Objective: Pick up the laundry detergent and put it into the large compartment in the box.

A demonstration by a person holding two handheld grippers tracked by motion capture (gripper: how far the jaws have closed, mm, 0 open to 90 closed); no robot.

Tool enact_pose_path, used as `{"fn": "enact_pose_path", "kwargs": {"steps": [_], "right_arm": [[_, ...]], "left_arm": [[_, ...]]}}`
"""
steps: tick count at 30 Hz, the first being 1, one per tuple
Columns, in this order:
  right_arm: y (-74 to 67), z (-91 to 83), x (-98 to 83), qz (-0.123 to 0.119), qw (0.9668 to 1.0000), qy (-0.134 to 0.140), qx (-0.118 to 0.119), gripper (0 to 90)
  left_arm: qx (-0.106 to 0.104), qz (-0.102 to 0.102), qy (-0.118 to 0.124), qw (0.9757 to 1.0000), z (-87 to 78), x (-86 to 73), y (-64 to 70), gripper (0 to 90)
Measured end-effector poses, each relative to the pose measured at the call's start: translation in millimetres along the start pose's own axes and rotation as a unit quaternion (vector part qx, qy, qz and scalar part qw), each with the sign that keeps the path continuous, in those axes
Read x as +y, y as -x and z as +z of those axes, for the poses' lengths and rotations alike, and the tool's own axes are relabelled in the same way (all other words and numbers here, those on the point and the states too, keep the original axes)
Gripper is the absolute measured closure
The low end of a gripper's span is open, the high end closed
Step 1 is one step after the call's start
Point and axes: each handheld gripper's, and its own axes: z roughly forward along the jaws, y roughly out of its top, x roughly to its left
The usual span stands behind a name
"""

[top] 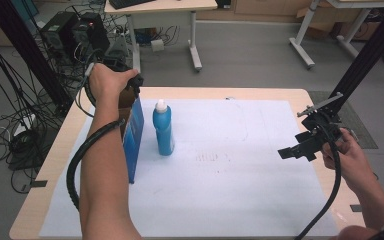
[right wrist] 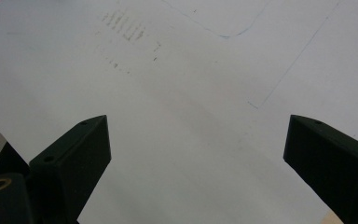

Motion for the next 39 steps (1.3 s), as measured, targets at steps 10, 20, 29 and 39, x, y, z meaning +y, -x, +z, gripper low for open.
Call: {"fn": "enact_pose_path", "kwargs": {"steps": [10,20,29,39], "right_arm": [[-0.4,-2.2,-1.7,0.003,1.0,-0.002,-0.005,7.2],[-3.7,-7.1,-6.1,-0.001,1.0,0.0,-0.007,7.2],[-5.3,-14.2,-13.3,-0.004,1.0,0.004,-0.003,7.2],[-9.0,-25.8,-24.6,-0.008,0.9999,0.01,-0.003,7.2]], "left_arm": [[0.002,0.004,0.0,1.0,-8.3,-1.4,6.0,6.6],[0.004,0.003,0.008,1.0,-26.7,-13.5,14.0,6.6],[0.006,0.009,0.019,0.9998,-50.0,-26.5,30.9,6.5],[0.003,0.017,0.021,0.9996,-61.5,-35.0,54.7,6.3]]}}
